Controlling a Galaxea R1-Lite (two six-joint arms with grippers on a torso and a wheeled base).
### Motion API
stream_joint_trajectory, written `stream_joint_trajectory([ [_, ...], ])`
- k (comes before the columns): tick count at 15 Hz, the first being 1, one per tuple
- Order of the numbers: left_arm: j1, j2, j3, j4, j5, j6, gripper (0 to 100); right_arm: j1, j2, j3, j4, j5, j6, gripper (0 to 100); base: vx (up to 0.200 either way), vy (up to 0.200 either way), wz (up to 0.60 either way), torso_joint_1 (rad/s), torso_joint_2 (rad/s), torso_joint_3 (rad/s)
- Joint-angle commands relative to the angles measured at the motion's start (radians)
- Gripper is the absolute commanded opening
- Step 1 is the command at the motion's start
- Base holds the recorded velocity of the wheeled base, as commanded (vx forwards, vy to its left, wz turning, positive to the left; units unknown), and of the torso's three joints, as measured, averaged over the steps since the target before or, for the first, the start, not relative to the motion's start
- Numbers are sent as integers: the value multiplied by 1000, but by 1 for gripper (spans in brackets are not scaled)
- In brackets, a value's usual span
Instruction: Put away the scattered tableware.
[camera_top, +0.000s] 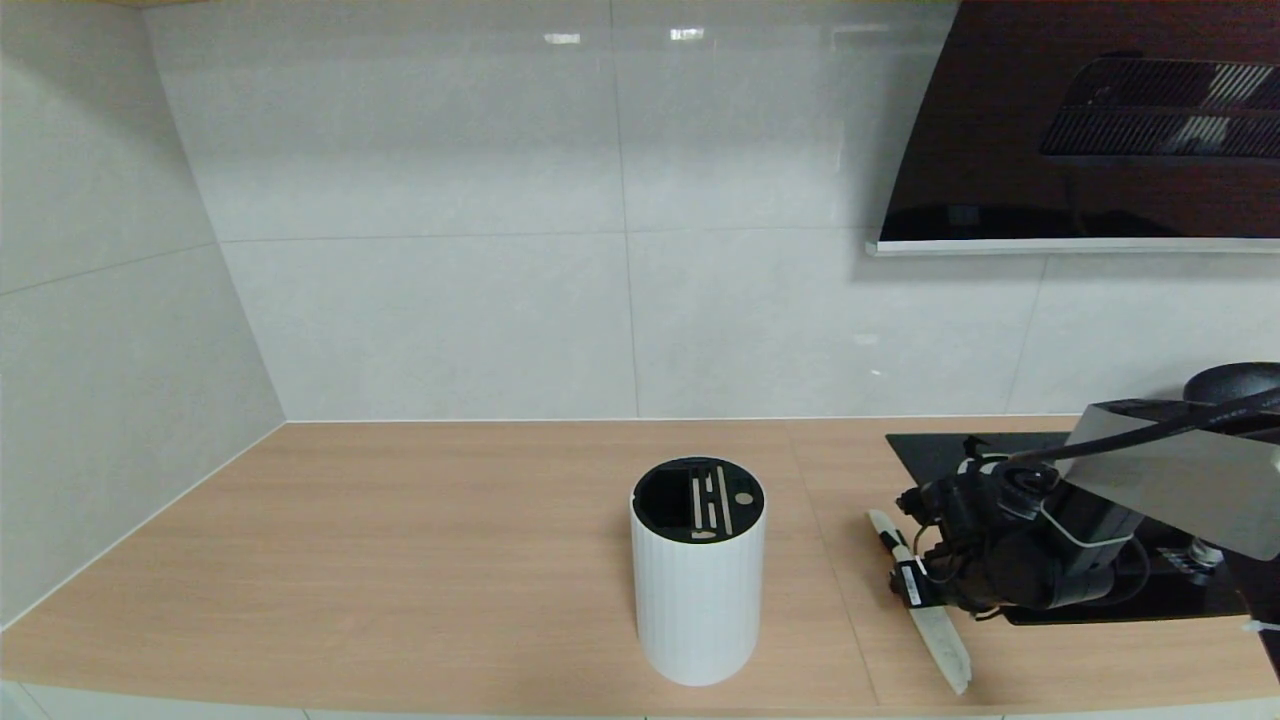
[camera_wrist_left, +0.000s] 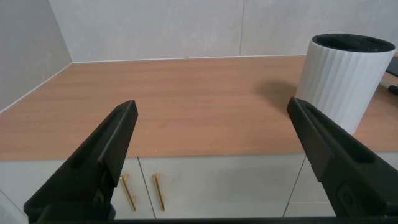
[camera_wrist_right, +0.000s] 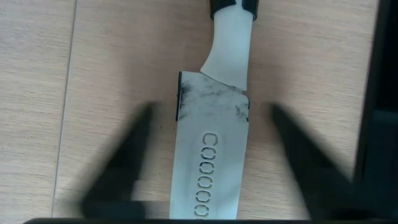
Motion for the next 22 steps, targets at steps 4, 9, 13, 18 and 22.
stream_joint_trajectory([
  [4,1,0,0,0,0,0,100,2,1,-1,0,-11,0,0,0,0,0,0,0,0],
  [9,1,0,0,0,0,0,100,2,-25,8,-3,-12,9,0,0,0,0,0,0,0],
  [13,-1,0,0,0,0,9,100,9,-237,101,-8,-6,41,0,0,0,0,0,0,0],
  [18,-25,86,-219,62,-95,-20,100,104,-573,112,26,-8,79,0,0,0,0,0,0,0],
  [22,-74,535,-580,149,-333,-17,100,215,-734,28,108,-8,84,0,0,0,0,0,0,0],
])
